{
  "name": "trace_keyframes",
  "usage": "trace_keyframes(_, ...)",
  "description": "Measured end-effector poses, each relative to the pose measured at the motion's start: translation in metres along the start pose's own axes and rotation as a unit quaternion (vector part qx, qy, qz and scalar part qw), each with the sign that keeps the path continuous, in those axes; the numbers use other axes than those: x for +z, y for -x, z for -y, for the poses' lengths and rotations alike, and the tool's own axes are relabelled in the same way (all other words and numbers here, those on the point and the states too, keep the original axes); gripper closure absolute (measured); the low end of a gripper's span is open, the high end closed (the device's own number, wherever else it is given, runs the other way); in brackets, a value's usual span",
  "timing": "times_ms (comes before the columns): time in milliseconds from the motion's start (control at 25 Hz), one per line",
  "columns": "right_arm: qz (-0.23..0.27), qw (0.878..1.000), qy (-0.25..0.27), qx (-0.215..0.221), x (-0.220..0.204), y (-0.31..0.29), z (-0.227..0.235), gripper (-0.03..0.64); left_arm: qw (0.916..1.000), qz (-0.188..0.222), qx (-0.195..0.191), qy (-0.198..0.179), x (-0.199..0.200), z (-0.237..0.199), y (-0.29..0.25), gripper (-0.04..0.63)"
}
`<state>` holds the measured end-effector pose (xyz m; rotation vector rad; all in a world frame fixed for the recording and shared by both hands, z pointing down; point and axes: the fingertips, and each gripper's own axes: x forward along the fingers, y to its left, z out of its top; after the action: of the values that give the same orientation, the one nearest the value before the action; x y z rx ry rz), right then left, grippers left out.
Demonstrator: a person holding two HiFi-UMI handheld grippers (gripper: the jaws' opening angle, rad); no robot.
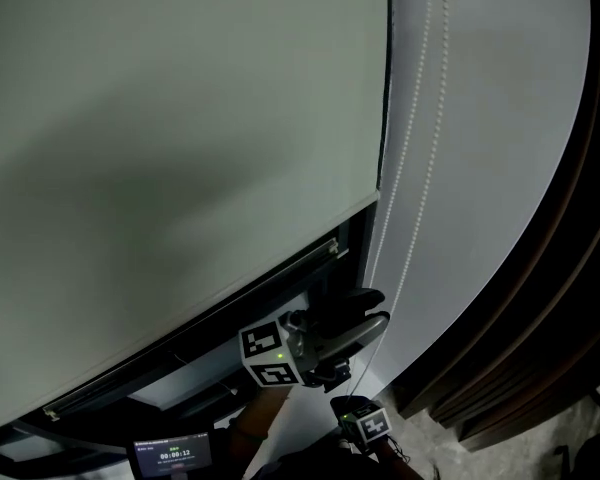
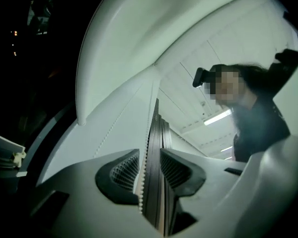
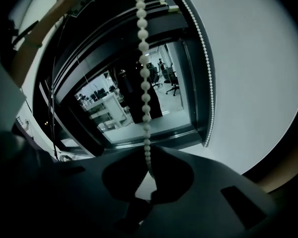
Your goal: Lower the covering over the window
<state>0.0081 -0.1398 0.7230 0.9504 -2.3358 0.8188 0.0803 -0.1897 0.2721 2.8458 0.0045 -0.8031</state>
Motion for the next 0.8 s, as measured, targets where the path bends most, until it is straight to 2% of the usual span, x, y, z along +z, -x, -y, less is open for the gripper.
trace_keyframes(120, 0.0, 1.0, 0.002, 0.002, 0.002, 0.0, -0.003, 0.607, 0.9997, -0.02, 0.01, -0.011, 0.0, -0.011, -0.007, 0.454)
trace_keyframes(360, -0.007, 1.0, 0.0, -0.001, -0.005, 0.001, -0.006, 0.607, 0.9946, -0.059, 0.067, -0.052, -0.002, -0.042, -0.008, 0.456)
trace_keyframes(480, -0.013, 1.0, 0.0, 0.0, -0.011, 0.001, -0.008, 0.607, 0.992, -0.073, 0.076, -0.07, -0.005, -0.043, -0.006, 0.456)
trace_keyframes(520, -0.014, 1.0, -0.002, 0.0, -0.012, 0.002, -0.007, 0.607, 0.9913, -0.078, 0.073, -0.077, -0.006, -0.041, -0.005, 0.476)
trace_keyframes(600, -0.014, 1.0, -0.007, -0.004, -0.014, 0.003, -0.004, 0.607, 0.9898, -0.086, 0.068, -0.092, -0.008, -0.036, -0.005, 0.594)
trace_keyframes(800, 0.0, 1.0, -0.015, -0.017, -0.013, 0.005, 0.003, 0.607, 0.9893, -0.08, 0.072, -0.098, -0.006, -0.032, 0.003, 0.594)
